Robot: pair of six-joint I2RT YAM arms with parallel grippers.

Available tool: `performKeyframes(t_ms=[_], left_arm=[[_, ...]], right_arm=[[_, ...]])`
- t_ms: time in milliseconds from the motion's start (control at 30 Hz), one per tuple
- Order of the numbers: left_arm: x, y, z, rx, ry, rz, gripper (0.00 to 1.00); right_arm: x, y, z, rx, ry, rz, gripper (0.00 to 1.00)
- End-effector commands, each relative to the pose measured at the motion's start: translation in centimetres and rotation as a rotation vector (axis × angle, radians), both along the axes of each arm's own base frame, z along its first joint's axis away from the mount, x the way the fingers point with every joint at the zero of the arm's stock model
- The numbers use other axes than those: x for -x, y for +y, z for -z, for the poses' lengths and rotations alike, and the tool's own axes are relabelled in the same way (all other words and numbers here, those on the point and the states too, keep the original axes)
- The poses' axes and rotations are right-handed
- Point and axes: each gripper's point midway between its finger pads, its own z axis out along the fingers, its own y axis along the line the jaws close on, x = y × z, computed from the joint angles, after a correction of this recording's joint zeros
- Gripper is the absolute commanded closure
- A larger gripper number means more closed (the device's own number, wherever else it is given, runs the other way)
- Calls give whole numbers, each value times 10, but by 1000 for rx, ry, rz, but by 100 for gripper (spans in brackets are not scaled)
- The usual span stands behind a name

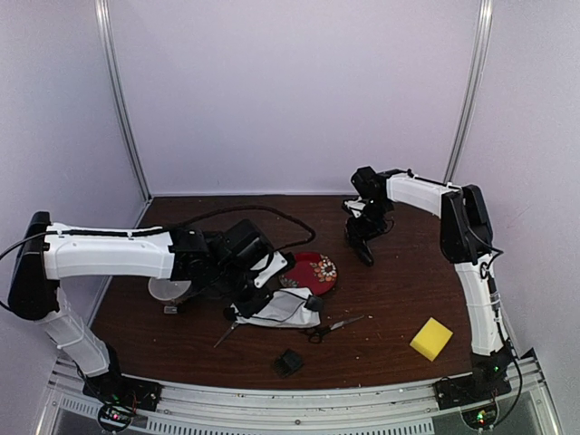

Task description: Sort the hair-cutting tools

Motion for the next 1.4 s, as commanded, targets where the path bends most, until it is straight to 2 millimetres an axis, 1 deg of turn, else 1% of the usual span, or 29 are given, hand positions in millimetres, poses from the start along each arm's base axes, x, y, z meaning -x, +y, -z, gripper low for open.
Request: performKeyframes(t_ms=[0, 100, 167, 233, 300, 433, 467, 533, 600, 667, 733, 800, 933, 967, 1000, 1033, 1167, 1233, 1367], left_arm=[[-13, -14, -15, 36, -63, 5, 88], [-17, -15, -16, 28, -81, 5, 81], [-20, -15, -17, 20, -94, 2, 72], [-22, -14, -18, 15, -106, -1, 69], [-24, -13, -17, 8, -114, -4, 69], [-26, -13, -14, -3, -127, -2, 73], [-27, -13, -13, -7, -126, -2, 72], [-29, -11, -10, -22, -127, -5, 65], [-30, -10, -9, -27, -132, -9, 63], [-31, -10, -11, -26, -135, -8, 66], [-32, -9, -13, -20, -137, -7, 75], [-32, -9, -18, -13, -140, -7, 84], [-31, -9, -25, 0, -136, 3, 99], [-30, -9, -27, 8, -130, 6, 100], [-29, -10, -29, 19, -123, 9, 100], [-28, -11, -32, 30, -116, 11, 100], [-24, -15, -41, 66, -86, 24, 100], [-23, -17, -47, 89, -69, 33, 100], [-18, -22, -60, 121, -40, 54, 100]], right_arm=[[5, -15, 14, 41, 33, 5, 51], [5, -16, 14, 49, 30, 2, 45], [5, -17, 15, 52, 32, 0, 41], [5, -17, 16, 54, 36, -2, 41], [5, -18, 17, 56, 35, -1, 45], [5, -18, 16, 59, 31, -5, 54], [5, -19, 16, 59, 31, -4, 56], [5, -19, 15, 59, 28, -7, 57], [5, -19, 13, 61, 26, -11, 60], [5, -19, 11, 60, 20, -14, 64], [6, -19, 6, 56, 12, -19, 68], [7, -19, -1, 50, 2, -26, 70], [10, -19, -22, 24, -32, -40, 73], [12, -20, -28, 21, -43, -45, 73], [13, -20, -40, 9, -66, -49, 74], [17, -20, -46, -1, -76, -61, 75], [38, -20, -76, -50, -133, -115, 76], [54, -20, -90, -82, -158, -145, 76], [93, -16, -120, -171, -208, -245, 78]])
